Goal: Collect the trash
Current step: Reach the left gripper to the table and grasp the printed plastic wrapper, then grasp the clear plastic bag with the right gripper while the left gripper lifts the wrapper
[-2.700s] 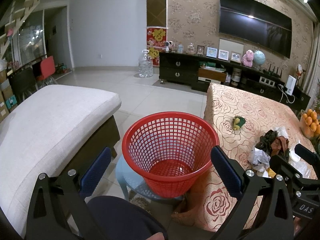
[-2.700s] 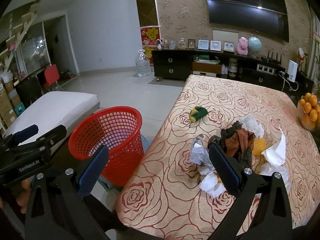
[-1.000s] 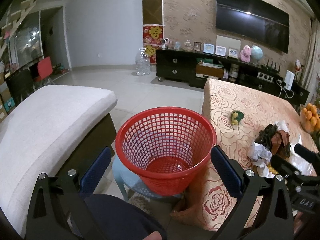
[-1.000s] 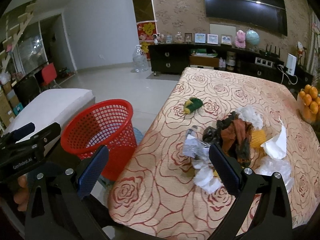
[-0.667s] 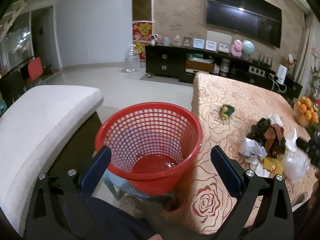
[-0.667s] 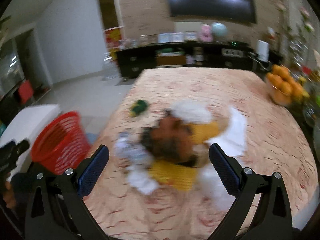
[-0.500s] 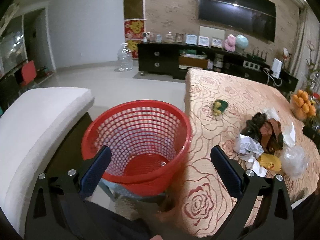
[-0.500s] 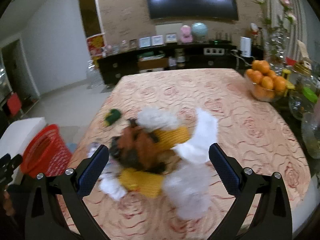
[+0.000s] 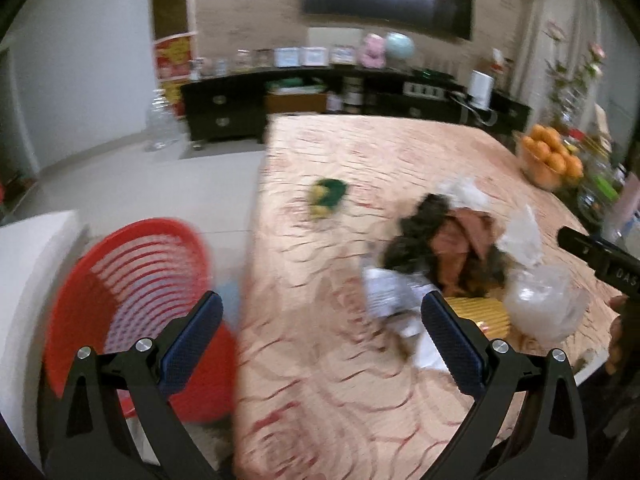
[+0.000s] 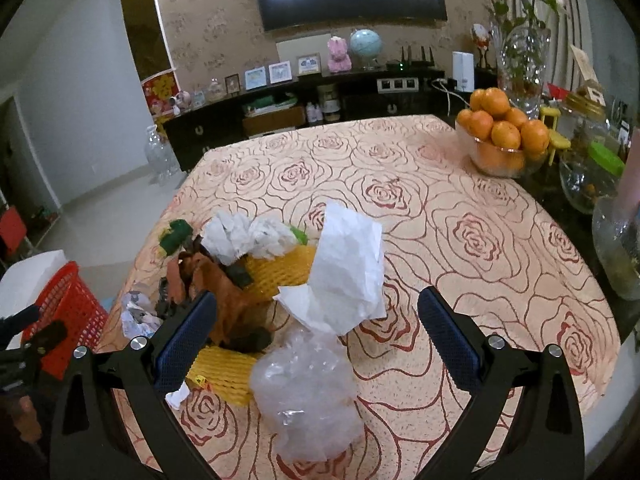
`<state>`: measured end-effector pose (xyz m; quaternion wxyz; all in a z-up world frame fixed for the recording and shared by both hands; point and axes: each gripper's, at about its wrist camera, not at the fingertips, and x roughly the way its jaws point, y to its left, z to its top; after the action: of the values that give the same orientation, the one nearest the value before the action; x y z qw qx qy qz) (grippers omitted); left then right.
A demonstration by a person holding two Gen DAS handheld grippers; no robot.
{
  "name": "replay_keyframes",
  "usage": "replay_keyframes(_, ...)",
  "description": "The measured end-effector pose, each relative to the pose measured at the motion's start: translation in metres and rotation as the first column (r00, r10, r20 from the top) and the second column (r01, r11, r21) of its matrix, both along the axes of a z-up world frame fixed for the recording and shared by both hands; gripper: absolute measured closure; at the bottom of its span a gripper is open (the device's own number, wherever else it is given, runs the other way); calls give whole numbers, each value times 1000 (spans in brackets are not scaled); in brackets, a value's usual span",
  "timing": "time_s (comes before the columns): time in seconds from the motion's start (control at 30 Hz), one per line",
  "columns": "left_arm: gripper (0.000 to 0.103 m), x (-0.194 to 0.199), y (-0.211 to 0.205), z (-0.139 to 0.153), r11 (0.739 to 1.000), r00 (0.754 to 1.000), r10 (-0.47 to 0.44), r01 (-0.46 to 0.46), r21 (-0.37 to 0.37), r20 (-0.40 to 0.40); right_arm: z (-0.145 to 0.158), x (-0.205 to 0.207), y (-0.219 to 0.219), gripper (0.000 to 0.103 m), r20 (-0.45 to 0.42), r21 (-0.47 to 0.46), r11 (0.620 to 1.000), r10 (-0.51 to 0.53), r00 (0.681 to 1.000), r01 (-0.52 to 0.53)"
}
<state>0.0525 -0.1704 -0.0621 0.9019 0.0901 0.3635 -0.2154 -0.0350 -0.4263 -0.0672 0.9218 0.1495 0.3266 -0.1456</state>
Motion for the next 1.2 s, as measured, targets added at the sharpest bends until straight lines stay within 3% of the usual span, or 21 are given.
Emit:
replay_keyframes(0.17, 7, 24, -40, -21, 996, 995, -83, 84, 16, -61, -4, -1, -5, 6, -2, 21, 1000, -4, 1000, 4)
replay_keyframes(0.47, 8, 49, -64, -62, 995, 982, -97, 100, 7, -165, -11, 1, -11, 6, -19, 54, 998, -12, 1000, 13)
replay_keyframes(0.5, 10, 50, -64, -66, 995, 980, -97, 99, 2, -172, -12, 1, -12, 6, -20, 59, 998, -13, 1000, 14)
replay_keyframes(0.57, 26, 50, -64, -69, 994, 976, -111, 110, -15, -189, -14, 1, -14, 6, -25, 73, 997, -14, 1000, 16)
replay_keyframes(0.63, 35, 49, -63, -70, 992, 972, -124, 120, -33, -201, -16, 1, -16, 6, -28, 83, 996, -16, 999, 18)
replay_keyframes(0.93, 39, 44, -50, -57, 989, 979, -124, 109, -97, -163, -18, 1, -18, 6, -32, 89, 996, -26, 999, 29)
replay_keyframes(1.2, 39, 29, -30, -27, 992, 995, -93, 90, -85, -27, -19, -7, -12, 6, -21, 80, 997, 5, 1000, -4)
